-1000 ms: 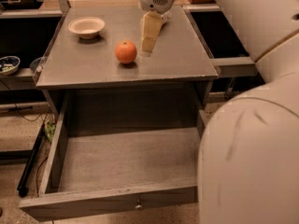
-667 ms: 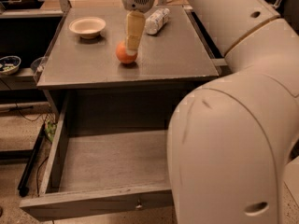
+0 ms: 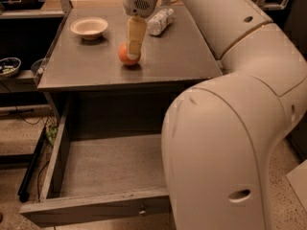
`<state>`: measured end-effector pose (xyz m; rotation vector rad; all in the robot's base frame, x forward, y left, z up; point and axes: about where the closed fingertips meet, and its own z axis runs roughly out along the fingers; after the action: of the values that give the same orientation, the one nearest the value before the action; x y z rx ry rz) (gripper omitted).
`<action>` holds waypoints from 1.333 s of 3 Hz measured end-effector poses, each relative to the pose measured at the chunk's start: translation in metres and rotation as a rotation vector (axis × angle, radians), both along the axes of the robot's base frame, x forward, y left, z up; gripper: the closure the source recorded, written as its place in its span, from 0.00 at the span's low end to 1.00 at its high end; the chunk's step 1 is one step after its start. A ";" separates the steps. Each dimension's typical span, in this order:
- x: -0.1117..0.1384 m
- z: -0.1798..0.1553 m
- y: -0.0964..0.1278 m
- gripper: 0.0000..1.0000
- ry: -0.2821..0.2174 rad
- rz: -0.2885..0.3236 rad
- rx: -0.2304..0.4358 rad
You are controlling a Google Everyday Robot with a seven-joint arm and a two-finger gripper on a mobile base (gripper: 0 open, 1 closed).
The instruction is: Place orange into top drawer
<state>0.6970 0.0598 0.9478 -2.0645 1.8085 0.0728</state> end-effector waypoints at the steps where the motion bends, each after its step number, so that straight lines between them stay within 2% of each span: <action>1: 0.022 -0.034 0.002 0.00 0.042 -0.021 -0.008; 3: 0.033 -0.049 0.001 0.00 0.073 -0.027 0.014; 4: 0.039 -0.061 0.015 0.00 0.099 -0.003 0.036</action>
Offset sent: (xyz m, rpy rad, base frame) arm 0.0168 -0.0267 -0.0452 -0.0617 0.1318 -0.0398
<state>0.7364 0.0743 0.8868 -2.0665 1.8540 0.2092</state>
